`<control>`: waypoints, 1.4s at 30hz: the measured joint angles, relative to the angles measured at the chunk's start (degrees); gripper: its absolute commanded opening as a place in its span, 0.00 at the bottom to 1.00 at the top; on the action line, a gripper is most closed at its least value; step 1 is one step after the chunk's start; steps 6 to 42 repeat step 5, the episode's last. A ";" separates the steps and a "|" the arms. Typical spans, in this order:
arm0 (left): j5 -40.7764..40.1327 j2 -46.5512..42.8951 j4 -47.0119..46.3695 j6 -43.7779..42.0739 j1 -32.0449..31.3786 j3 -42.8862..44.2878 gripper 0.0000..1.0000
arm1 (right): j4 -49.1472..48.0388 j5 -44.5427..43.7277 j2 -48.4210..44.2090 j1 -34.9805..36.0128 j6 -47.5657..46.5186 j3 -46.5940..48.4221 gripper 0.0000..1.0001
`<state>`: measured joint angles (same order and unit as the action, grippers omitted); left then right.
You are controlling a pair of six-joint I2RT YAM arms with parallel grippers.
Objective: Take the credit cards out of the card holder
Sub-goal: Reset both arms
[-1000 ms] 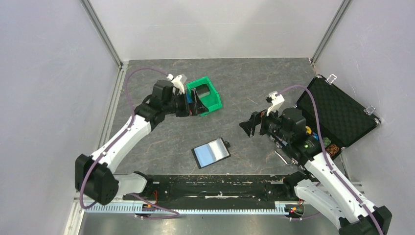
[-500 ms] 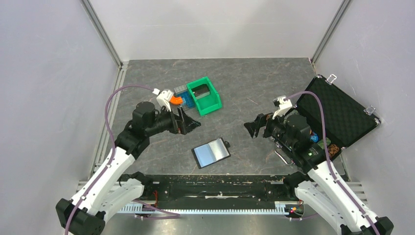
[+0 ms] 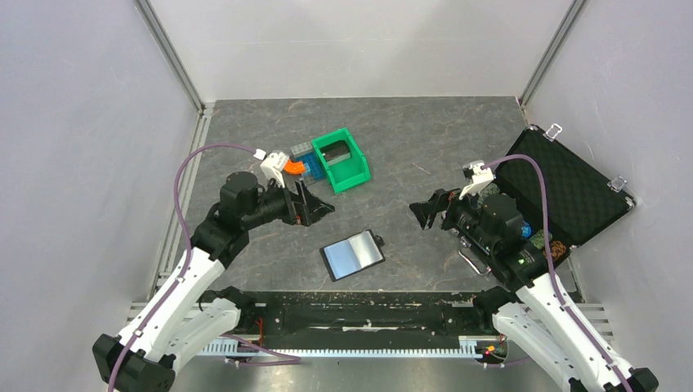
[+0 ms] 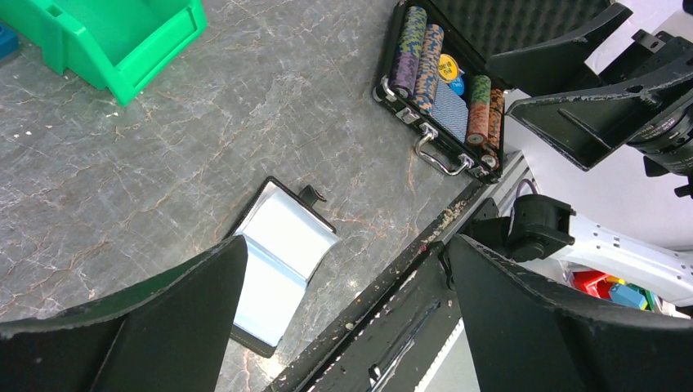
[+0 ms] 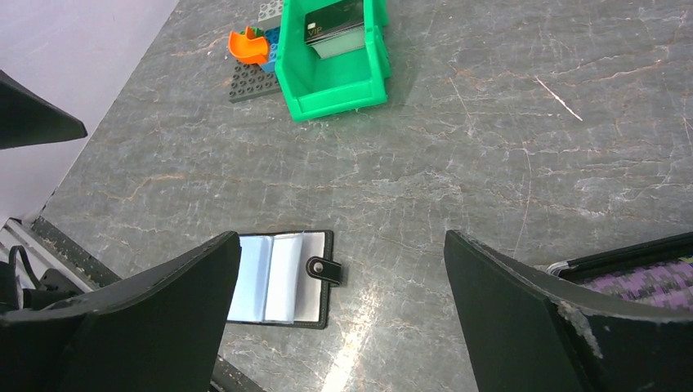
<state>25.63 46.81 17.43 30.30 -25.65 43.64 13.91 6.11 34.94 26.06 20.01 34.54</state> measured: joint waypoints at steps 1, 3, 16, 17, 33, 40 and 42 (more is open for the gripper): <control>0.00 -0.02 0.00 0.00 0.00 -0.02 1.00 | 0.00 0.00 0.00 0.00 0.07 -0.02 0.98; 0.00 -0.11 -0.02 0.00 0.00 -0.24 1.00 | 0.00 0.00 0.00 0.00 0.26 -0.11 0.98; 0.00 -0.13 -0.02 0.00 0.00 -0.39 1.00 | 0.00 0.00 0.04 0.00 0.46 -0.33 0.98; 0.00 -0.13 -0.02 0.00 0.00 -0.39 1.00 | 0.00 0.00 0.04 0.00 0.46 -0.33 0.98; 0.00 -0.13 -0.02 0.00 0.00 -0.39 1.00 | 0.00 0.00 0.04 0.00 0.46 -0.33 0.98; 0.00 -0.13 -0.02 0.00 0.00 -0.39 1.00 | 0.00 0.00 0.04 0.00 0.46 -0.33 0.98; 0.00 -0.13 -0.02 0.00 0.00 -0.39 1.00 | 0.00 0.00 0.04 0.00 0.46 -0.33 0.98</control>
